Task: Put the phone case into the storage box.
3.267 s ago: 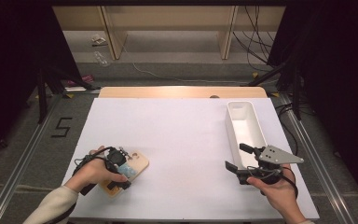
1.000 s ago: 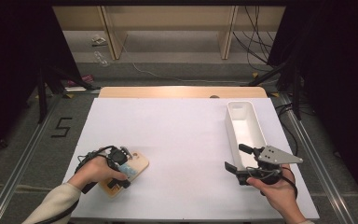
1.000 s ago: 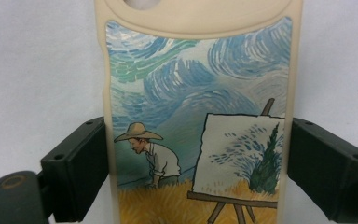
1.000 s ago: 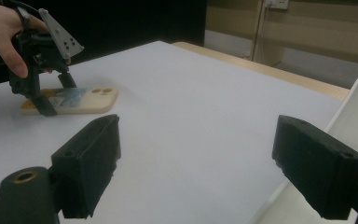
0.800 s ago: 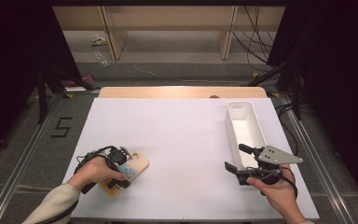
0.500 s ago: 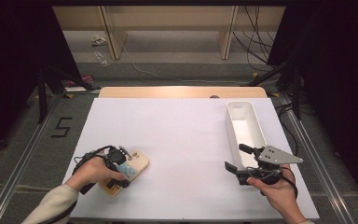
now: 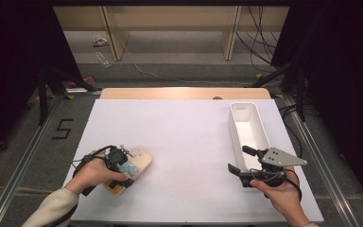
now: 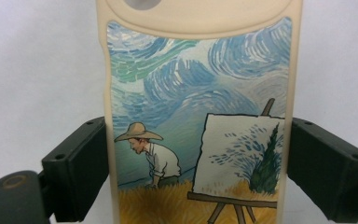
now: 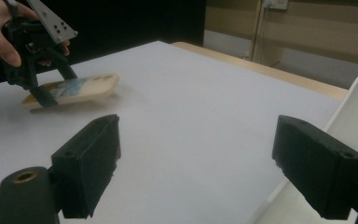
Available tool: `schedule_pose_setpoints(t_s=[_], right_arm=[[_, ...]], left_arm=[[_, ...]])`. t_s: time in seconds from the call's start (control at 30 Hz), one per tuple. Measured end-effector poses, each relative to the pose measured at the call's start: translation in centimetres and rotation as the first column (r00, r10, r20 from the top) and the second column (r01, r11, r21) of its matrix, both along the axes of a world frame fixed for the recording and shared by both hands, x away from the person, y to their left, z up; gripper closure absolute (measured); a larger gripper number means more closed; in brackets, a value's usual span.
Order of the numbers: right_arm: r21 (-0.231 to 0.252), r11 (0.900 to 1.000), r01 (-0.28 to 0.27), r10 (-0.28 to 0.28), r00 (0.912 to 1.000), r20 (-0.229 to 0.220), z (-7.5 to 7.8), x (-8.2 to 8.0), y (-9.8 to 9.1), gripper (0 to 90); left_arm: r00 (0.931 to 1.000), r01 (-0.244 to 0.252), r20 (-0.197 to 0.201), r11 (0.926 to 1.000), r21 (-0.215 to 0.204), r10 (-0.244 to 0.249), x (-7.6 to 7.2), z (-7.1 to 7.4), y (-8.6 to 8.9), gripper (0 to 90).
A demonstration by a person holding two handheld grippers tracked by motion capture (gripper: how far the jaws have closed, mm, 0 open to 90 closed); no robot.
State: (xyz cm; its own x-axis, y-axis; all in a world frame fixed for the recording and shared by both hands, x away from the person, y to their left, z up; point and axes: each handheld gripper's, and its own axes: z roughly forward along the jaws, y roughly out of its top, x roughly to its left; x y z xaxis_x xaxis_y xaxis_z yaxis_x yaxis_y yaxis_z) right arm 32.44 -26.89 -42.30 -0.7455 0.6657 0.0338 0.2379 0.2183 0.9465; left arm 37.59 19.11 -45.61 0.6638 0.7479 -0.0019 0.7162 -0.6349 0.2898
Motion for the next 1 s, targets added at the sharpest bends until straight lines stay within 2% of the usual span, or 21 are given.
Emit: schedule_pose_setpoints(t_s=[0.27, 0.43, 0.53, 0.63, 0.67, 0.7, 0.73, 0.8, 0.83, 0.9, 1.0], right_arm=[[0.003, 1.0000, -0.003, 0.003, 1.0000, -0.002, 0.0, 0.1, -0.1, 16.1], [0.005, 1.0000, -0.004, 0.004, 1.0000, 0.000, 0.0, 0.1, -0.1, 16.1], [0.007, 1.0000, -0.004, 0.004, 1.0000, 0.001, 0.0, 0.2, -0.1, 16.1], [0.008, 1.0000, -0.004, 0.004, 1.0000, 0.003, 0.1, 0.2, -0.2, 16.1], [0.008, 1.0000, -0.005, 0.005, 1.0000, 0.003, 0.1, 0.2, -0.2, 16.1], [0.008, 1.0000, -0.006, 0.006, 1.0000, 0.003, 0.1, 0.2, -0.2, 16.1], [0.007, 1.0000, -0.005, 0.005, 1.0000, 0.003, 0.1, 0.2, -0.2, 16.1], [0.006, 1.0000, -0.004, 0.004, 1.0000, 0.003, 0.1, 0.2, -0.2, 16.1], [0.007, 1.0000, -0.004, 0.004, 1.0000, 0.004, 0.1, 0.3, -0.2, 16.1], [0.009, 1.0000, -0.002, 0.002, 1.0000, 0.003, 0.1, 0.3, -0.1, 16.1], [0.013, 0.9999, 0.002, -0.003, 1.0000, 0.005, 0.3, 0.3, -0.1, 16.1]], left_arm=[[0.9967, -0.026, 0.075, 0.9978, -0.061, 0.031, 0.1, 0.4, 0.1, 11.2], [0.9894, -0.030, 0.139, 0.9939, -0.106, 0.044, 0.1, 0.8, 0.2, 11.3], [0.9823, -0.036, 0.178, 0.9904, -0.134, 0.060, 0.2, 1.0, 0.3, 11.3], [0.9682, -0.034, 0.239, 0.9856, -0.166, 0.074, 0.3, 1.2, 0.3, 11.3], [0.9682, -0.034, 0.239, 0.9856, -0.166, 0.074, 0.3, 1.2, 0.3, 11.3], [0.9584, -0.029, 0.273, 0.9803, -0.195, 0.083, 0.3, 1.2, 0.3, 11.2], [0.9531, -0.019, 0.292, 0.9779, -0.208, 0.081, 0.3, 1.3, 0.4, 11.2], [0.9386, -0.001, 0.334, 0.9681, -0.250, 0.087, 0.3, 1.4, 0.3, 11.2], [0.9330, 0.007, 0.349, 0.9656, -0.260, 0.087, 0.3, 1.4, 0.3, 11.1], [0.9162, 0.029, 0.390, 0.9562, -0.291, 0.091, 0.2, 1.3, 0.2, 11.1], [0.8951, 0.046, 0.433, 0.9451, -0.323, 0.104, 0.2, 1.3, 0.1, 11.1]])
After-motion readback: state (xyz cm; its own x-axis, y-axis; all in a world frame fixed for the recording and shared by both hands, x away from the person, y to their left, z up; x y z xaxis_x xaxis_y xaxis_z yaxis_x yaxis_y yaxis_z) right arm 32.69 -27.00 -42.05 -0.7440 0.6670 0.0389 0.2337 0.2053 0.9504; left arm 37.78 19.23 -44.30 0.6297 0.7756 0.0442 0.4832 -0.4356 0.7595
